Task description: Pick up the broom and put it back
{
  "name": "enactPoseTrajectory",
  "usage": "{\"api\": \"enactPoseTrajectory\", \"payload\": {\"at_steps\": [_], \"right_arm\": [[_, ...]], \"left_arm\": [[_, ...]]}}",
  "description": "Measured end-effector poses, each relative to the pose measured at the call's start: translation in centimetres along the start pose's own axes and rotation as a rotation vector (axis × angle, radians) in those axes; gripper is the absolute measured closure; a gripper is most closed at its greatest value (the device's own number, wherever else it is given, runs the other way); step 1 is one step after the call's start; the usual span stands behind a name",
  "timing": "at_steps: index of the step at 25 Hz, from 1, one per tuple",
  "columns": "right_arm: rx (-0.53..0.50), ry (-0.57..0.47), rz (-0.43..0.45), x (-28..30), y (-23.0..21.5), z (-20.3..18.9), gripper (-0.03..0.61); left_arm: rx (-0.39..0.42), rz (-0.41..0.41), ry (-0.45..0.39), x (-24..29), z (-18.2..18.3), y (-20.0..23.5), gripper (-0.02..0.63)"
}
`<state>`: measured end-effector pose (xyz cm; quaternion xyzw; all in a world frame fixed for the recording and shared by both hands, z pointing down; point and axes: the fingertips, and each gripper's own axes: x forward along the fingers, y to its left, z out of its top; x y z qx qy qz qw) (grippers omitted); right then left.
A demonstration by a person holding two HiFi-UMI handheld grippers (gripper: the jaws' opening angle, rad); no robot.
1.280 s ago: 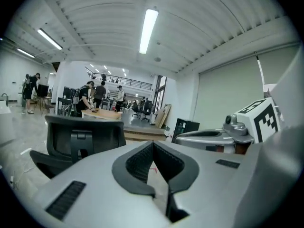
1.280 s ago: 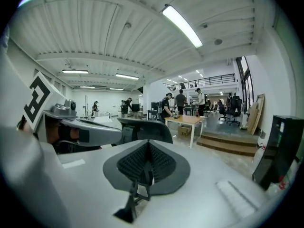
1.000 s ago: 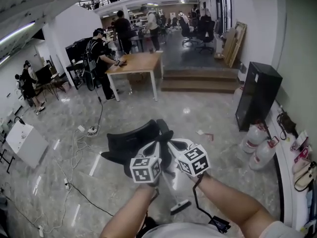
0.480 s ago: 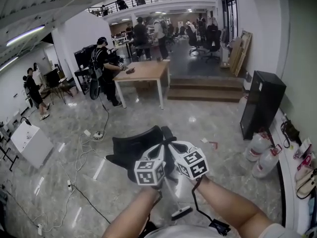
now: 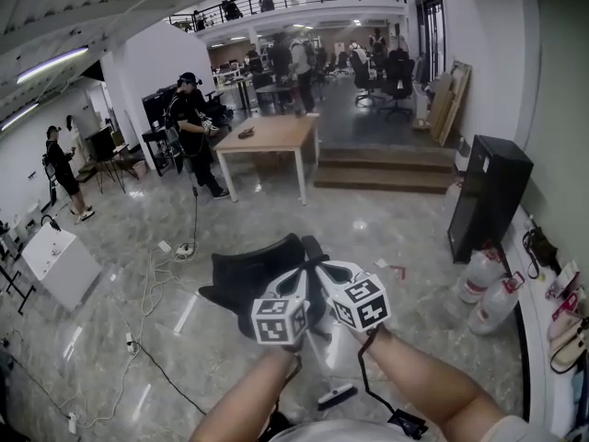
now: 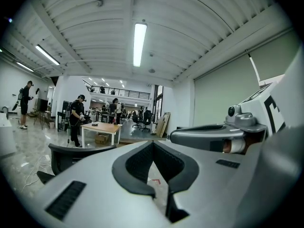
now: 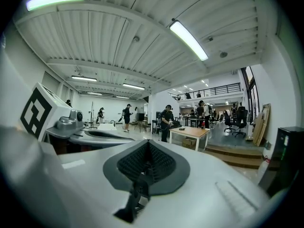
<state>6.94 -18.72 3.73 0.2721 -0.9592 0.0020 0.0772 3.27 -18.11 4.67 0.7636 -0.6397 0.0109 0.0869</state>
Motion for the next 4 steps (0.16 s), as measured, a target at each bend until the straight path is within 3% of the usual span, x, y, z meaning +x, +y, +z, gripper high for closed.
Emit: {"api": "enactPoseTrajectory", "payload": {"at_steps": [4], "right_arm": [[-0.011,0.003,0.001,0.23,0.04,0.24,0.577]], "left_arm": [[0.0,-0.002,-0.011,-0.06,0.9,-0.08,0.609]]}}
